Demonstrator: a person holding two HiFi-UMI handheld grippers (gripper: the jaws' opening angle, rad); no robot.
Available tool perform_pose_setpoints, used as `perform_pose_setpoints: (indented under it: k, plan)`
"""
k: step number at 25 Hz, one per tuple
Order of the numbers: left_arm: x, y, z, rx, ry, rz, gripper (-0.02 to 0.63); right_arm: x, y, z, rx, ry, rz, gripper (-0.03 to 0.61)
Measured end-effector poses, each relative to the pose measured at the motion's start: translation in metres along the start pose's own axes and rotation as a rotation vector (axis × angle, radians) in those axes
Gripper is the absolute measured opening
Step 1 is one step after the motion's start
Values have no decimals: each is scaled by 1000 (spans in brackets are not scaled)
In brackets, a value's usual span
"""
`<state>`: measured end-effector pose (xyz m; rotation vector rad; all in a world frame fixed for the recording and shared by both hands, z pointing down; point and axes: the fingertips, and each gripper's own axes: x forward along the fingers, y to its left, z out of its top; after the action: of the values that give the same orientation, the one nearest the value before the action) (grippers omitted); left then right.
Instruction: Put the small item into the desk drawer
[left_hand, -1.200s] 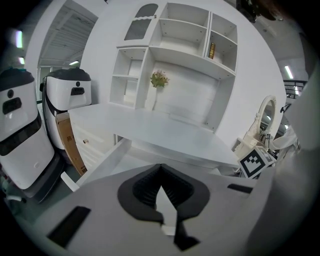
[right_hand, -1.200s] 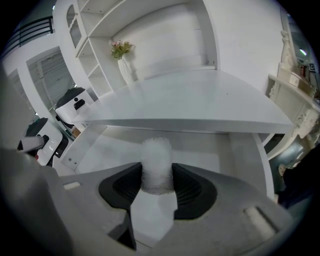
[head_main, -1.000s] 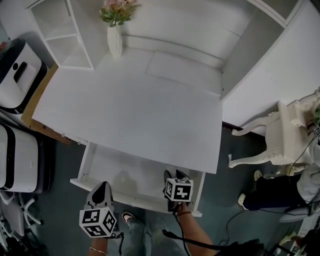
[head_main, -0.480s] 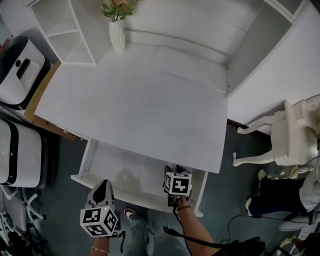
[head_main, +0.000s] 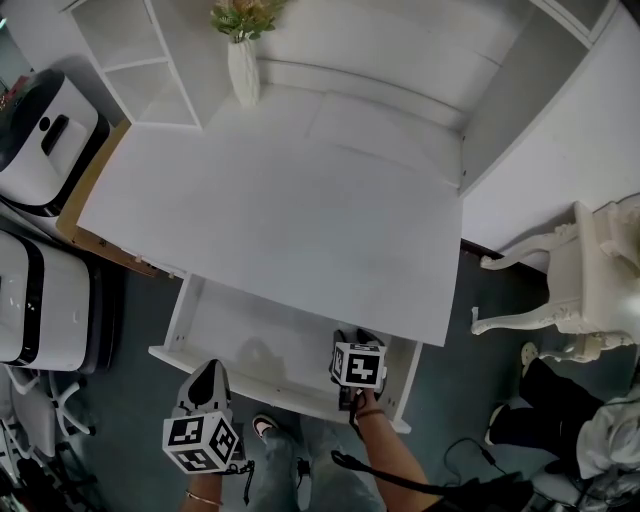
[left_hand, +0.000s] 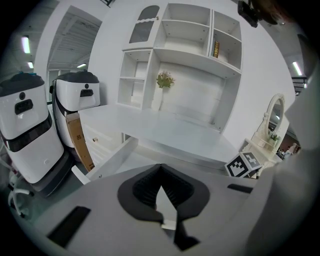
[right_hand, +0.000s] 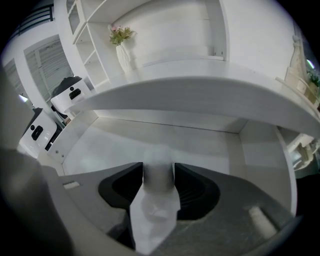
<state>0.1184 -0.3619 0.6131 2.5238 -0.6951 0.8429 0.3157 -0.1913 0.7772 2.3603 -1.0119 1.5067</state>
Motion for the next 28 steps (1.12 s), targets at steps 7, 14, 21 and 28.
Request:
perform_pose_setpoints:
  k: [7,14,21,28]
  plan:
    - [-12,9,6,1,-20,9,-6,-13,2,4,-20,-16,-32,196]
    - [-25,11,12,9,-41,-17,-6,-36,6,7,-1,-43,-73,196]
    - [-46,18,20,5,-66,-49,-6,-82,19,14,36,-123,-94,185]
    - [-65,6,50,29,-138,-132,-6,-156,34,40,-8,-267,-116,111]
